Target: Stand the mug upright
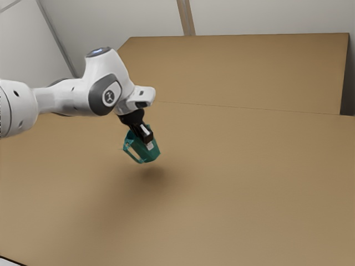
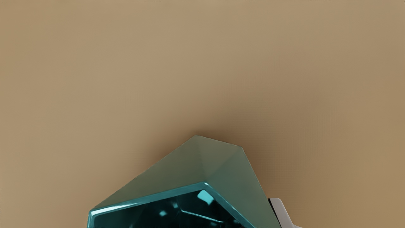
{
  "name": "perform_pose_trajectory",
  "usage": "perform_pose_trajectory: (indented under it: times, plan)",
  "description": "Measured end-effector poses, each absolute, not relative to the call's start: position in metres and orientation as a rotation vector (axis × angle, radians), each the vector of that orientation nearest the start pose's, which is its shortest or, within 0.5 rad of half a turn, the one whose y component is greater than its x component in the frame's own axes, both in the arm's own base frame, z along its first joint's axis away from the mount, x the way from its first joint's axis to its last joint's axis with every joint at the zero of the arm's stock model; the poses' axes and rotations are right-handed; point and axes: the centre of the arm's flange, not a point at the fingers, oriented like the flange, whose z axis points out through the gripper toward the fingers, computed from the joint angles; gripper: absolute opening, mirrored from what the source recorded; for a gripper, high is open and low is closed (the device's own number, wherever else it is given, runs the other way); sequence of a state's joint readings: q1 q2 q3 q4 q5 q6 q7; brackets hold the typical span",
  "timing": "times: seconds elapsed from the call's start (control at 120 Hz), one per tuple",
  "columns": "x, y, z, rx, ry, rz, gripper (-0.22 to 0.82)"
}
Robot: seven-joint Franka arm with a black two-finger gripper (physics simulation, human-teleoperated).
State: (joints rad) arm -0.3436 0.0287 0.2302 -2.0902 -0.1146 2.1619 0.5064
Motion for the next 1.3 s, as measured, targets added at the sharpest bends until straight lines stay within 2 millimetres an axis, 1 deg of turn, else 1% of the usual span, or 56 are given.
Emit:
perform_pose_trajectory:
  times: [0.058,0.108,0.217,0.3,0.4,0.525,0.608,0.683,0.808,0.992,1.067,1.15,1.3]
  plan:
    - [0.55,-0.08,0.412,-3.05,0.932,-0.108,-0.18]
    - [0.549,-0.086,0.41,-3.019,0.955,-0.118,-0.18]
    - [0.55,-0.087,0.406,-2.967,0.97,-0.146,-0.18]
    - [0.552,-0.077,0.403,-2.945,0.949,-0.164,-0.18]
    - [0.551,-0.059,0.397,-2.931,0.909,-0.165,-0.18]
    - [0.551,-0.038,0.396,-2.913,0.864,-0.167,-0.18]
    - [0.549,-0.03,0.392,-2.903,0.847,-0.154,-0.18]
    - [0.548,-0.027,0.389,-2.894,0.841,-0.144,-0.18]
    - [0.545,-0.031,0.381,-2.886,0.847,-0.125,-0.18]
    - [0.543,-0.051,0.371,-2.872,0.887,-0.111,-0.18]
    - [0.542,-0.056,0.368,-2.87,0.896,-0.109,-0.18]
    - [0.542,-0.056,0.366,-2.871,0.889,-0.107,-0.18]
    - [0.543,-0.049,0.362,-2.88,0.859,-0.102,-0.18]
